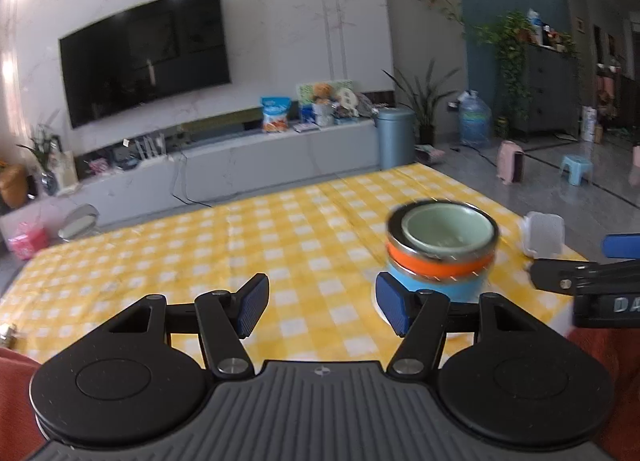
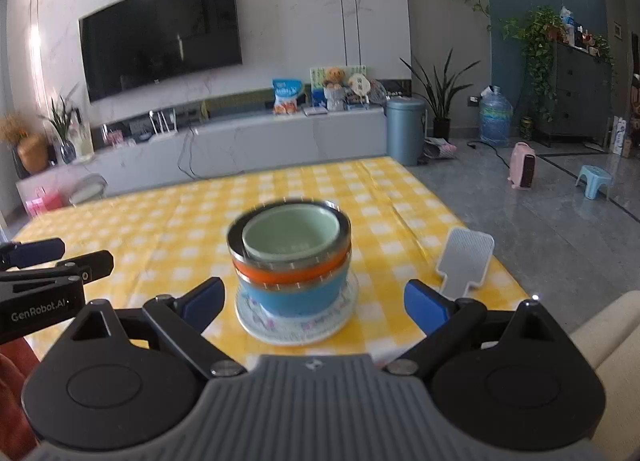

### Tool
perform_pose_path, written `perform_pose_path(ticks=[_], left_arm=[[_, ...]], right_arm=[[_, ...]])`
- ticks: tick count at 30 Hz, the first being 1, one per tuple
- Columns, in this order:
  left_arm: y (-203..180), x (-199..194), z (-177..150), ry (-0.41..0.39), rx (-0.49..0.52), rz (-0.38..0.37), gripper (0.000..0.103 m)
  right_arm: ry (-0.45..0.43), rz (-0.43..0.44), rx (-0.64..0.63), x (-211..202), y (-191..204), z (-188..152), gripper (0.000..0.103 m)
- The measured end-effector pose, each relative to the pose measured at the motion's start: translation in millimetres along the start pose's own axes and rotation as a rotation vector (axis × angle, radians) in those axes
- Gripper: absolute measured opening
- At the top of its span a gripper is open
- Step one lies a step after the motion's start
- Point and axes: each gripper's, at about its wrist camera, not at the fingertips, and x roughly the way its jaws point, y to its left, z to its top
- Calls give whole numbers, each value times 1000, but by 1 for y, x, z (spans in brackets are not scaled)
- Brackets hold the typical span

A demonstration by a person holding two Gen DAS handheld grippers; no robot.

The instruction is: Organize plates and bowls

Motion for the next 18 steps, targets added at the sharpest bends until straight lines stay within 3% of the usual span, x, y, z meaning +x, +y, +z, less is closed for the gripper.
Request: perform_pose_path(ticks=[18], left_arm=[[2,12,-19,89,13,8,81]], right_arm=[[3,-4,73,12,-2,-14,98]])
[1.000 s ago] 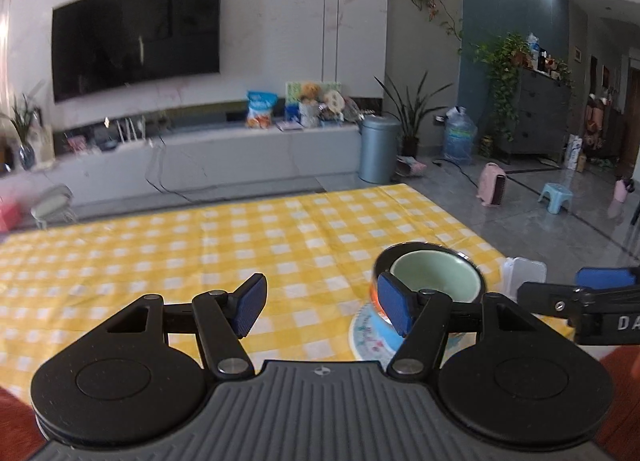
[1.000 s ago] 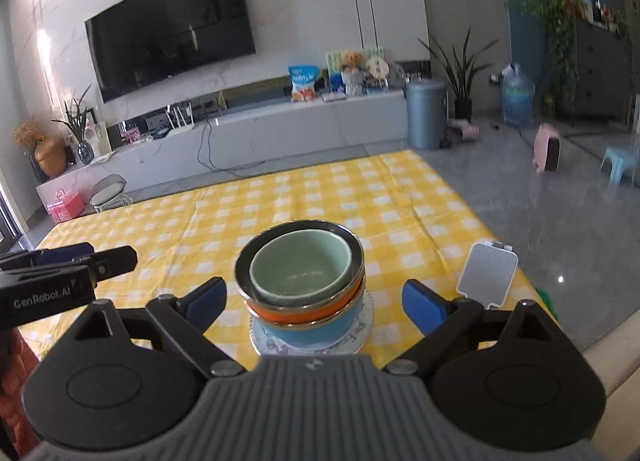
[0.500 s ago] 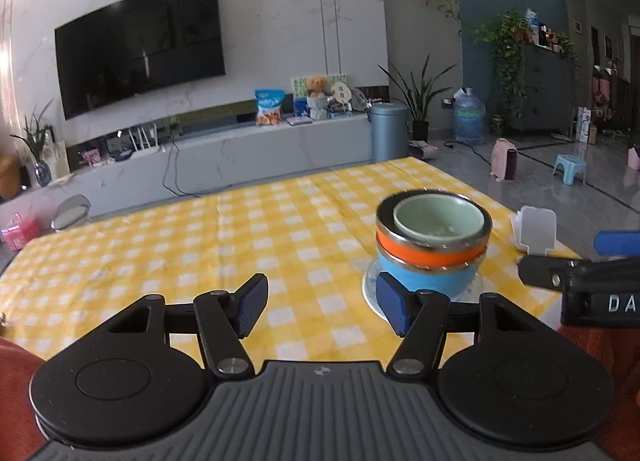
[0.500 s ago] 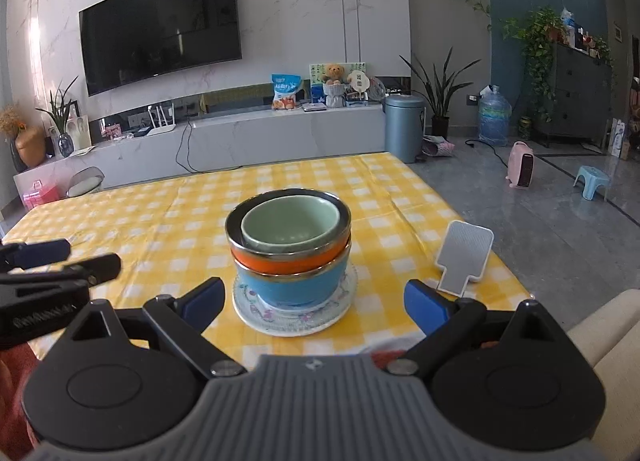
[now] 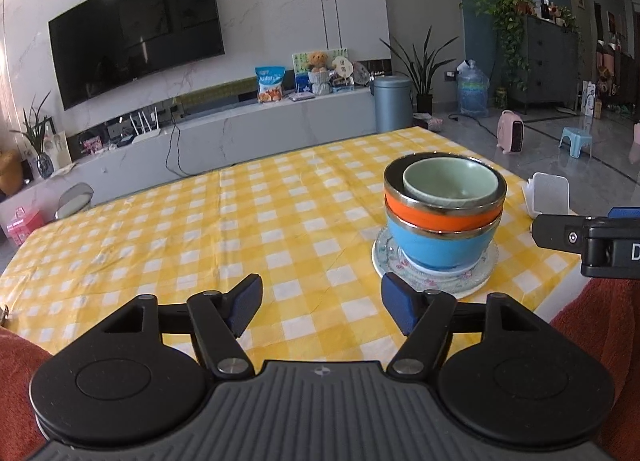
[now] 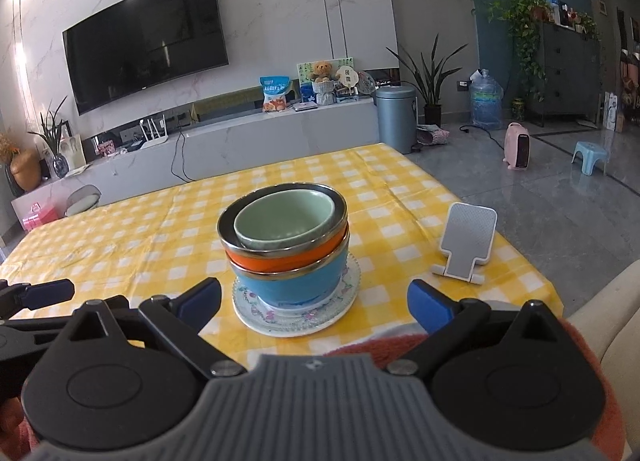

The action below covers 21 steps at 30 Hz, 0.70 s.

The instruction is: Organize plates and bowls

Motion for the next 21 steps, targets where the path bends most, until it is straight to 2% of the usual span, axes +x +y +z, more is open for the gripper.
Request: perform_pose_path(ticks=[21], left_arm=[[5,-1,0,29,-15,5,81]], right_arm=[[-16,3,7,-3,-2,-1,98]])
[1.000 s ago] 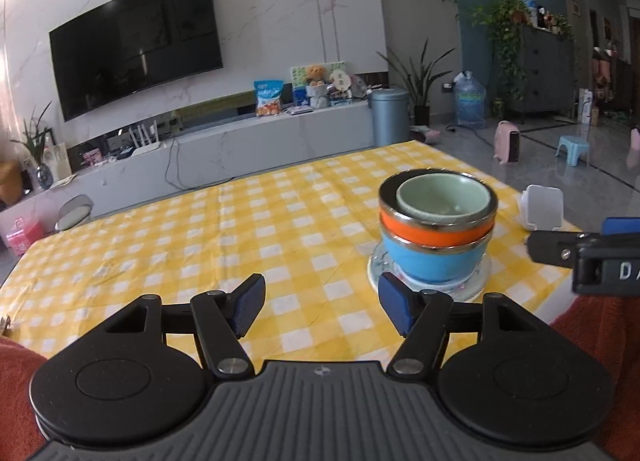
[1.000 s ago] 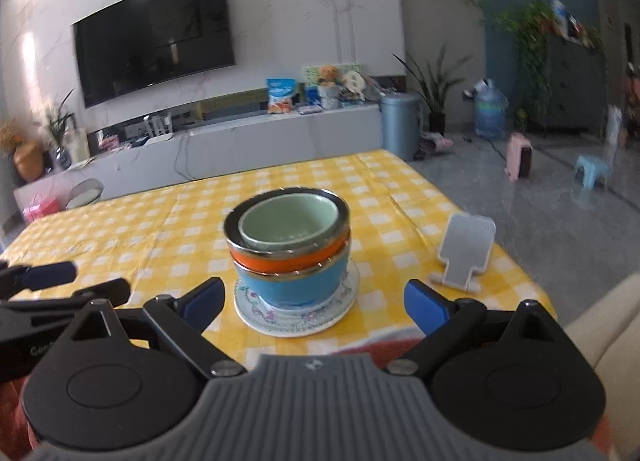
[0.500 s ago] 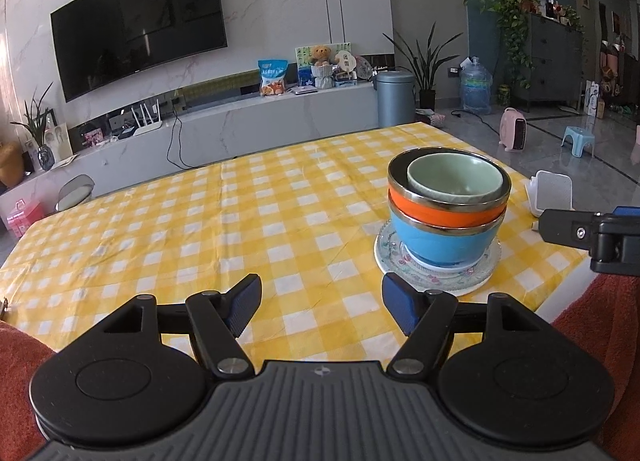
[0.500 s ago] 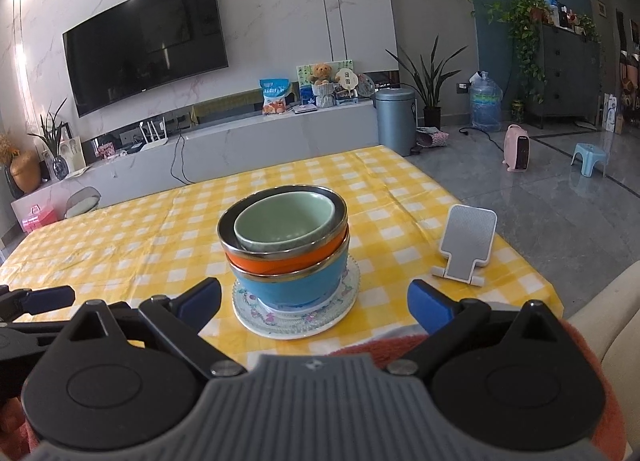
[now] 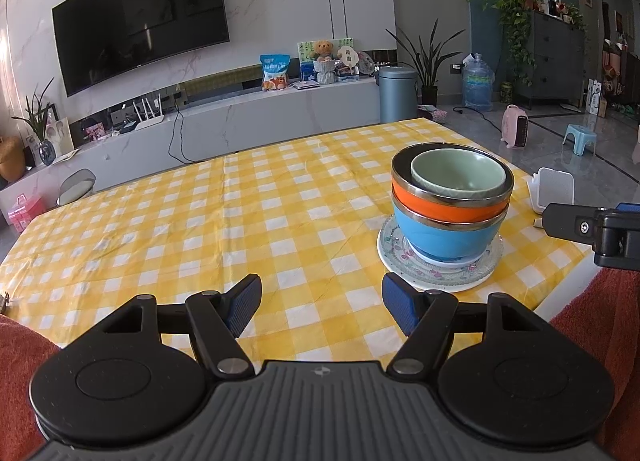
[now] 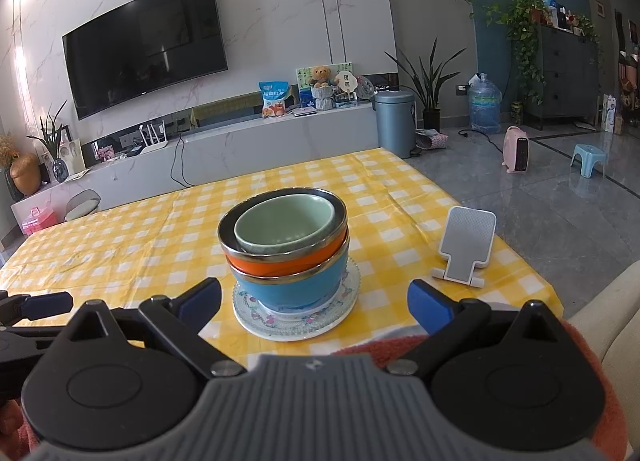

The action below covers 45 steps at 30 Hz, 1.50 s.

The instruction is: Organize plates and bowls

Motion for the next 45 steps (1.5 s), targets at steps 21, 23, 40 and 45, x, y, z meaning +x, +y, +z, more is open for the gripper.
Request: perform_pose_path(ticks=[21,23,40,45], left_arm=[[1,0,0,4,-4,0,81],[1,0,0,4,-4,0,83],[1,-1,1,14,-23,-14,88],[1,-1,2,13,-25,-13,88]], right_arm=[[-3,1,2,0,0,1,98],[-4,2,2,0,0,2,98],[-4,1,1,0,0,1,98],[-4,1,1,0,0,1,98]])
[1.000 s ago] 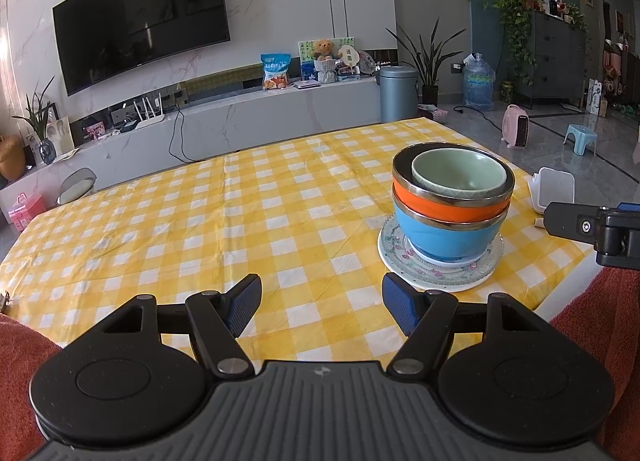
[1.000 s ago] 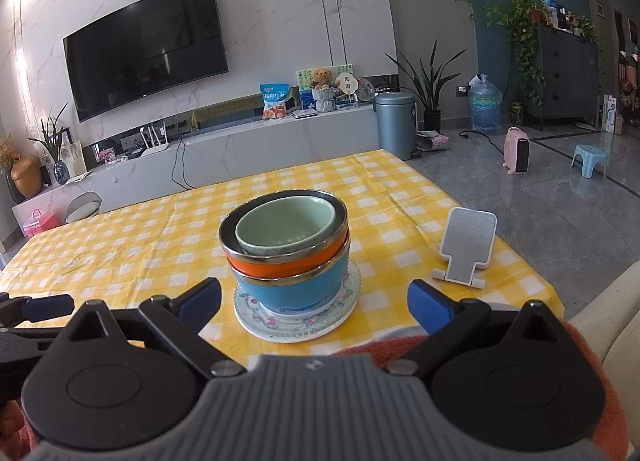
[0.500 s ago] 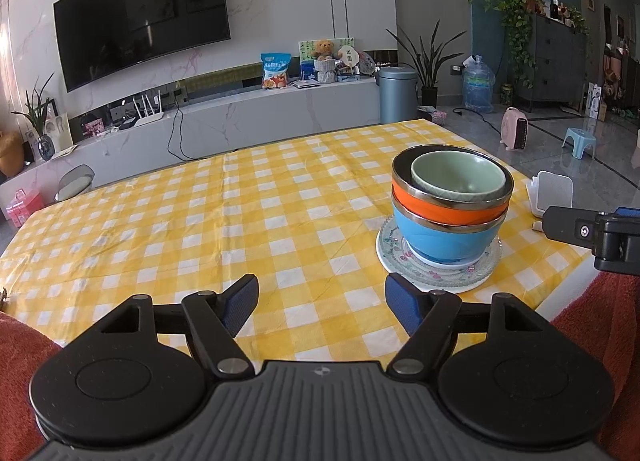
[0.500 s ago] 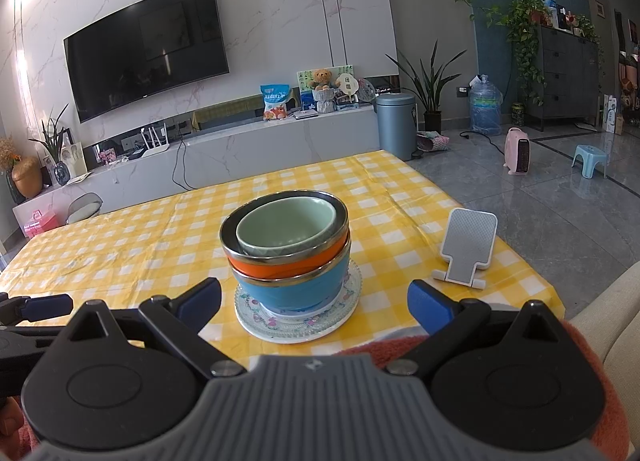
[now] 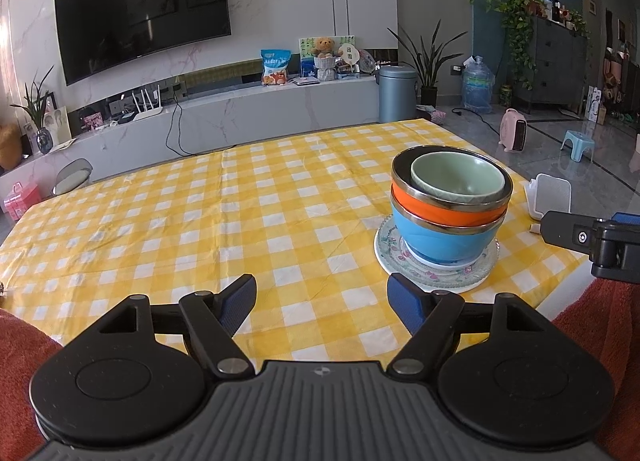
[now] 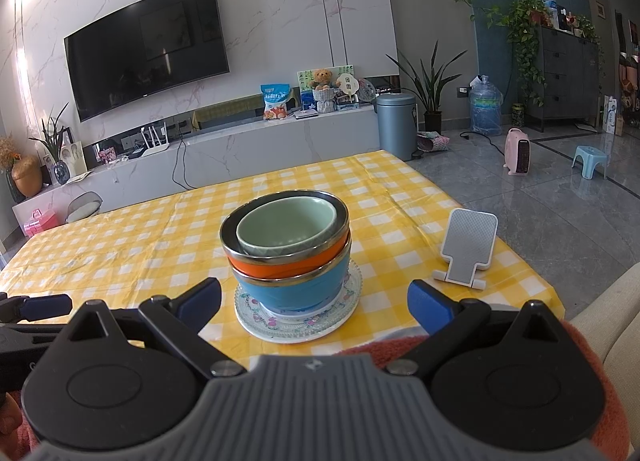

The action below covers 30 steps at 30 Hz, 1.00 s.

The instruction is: Organize plates and bowls

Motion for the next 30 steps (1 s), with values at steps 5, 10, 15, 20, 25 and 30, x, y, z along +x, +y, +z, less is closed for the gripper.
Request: perform_pose_path(ticks=[5,10,15,20,25,30], left_arm=[[-2,-1,0,0,6,2,88],[-1,-1,0,0,5,3,88],[-2,-1,0,-2,7,7,88],[-2,-1,0,-1,7,7,88],[-2,-1,0,-2,7,8,88],[-2,-1,0,-2,9,6,88]], right_arm=[[1,-1,-1,0,0,0,98],[0,0,0,0,0,-1,98],[-1,0,0,0,0,-1,98],[-1,0,0,1,0,-1,98],[-1,0,0,1,0,-1,98],[-1,0,0,1,0,-1,98]])
